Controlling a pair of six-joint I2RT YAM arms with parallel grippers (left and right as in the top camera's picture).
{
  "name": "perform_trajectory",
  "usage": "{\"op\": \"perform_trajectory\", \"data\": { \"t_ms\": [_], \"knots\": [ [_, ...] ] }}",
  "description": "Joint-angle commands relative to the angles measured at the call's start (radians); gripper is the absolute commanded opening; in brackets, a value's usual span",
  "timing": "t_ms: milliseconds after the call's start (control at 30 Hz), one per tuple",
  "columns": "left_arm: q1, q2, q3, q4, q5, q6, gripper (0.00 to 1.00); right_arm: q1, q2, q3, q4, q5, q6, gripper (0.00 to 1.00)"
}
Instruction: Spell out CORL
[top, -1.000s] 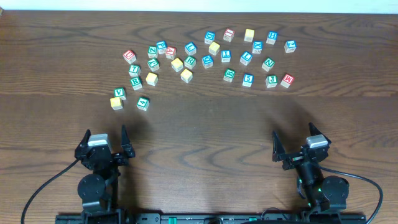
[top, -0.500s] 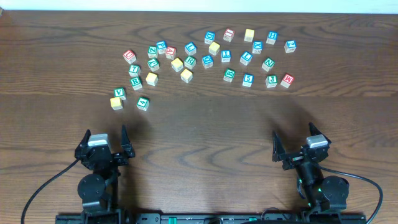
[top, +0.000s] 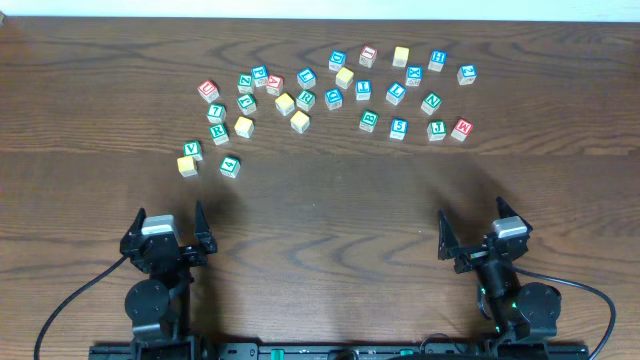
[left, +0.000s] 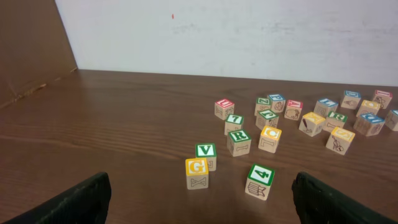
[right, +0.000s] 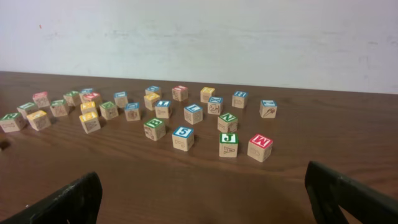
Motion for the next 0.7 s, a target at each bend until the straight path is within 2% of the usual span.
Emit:
{"op": "perform_trajectory", "data": {
  "t_ms": [0, 100, 333, 667],
  "knots": [
    [-0.003, -0.009, -0.028, -0.007, 0.018, -0.008, 0.92, -0.005, -0.008, -0.001, -0.004, -0.010, 0.003, 0.99],
    [-0.003, -0.009, -0.023, 0.007, 0.040, -0.042, 0.92, -0.005, -0.008, -0.001, -0.004, -0.010, 0.003, 0.99],
    [-0.003, 0.052, 0.055, 0.006, 0.058, -0.042, 0.92, -0.005, -0.008, -0.001, -0.004, -0.010, 0.003, 0.99],
    [-0.003, 0.394, 0.292, -0.010, 0.082, -0.042, 0.92, -0.005, -0.008, -0.001, -0.004, -0.010, 0.003, 0.99]
  ]
}}
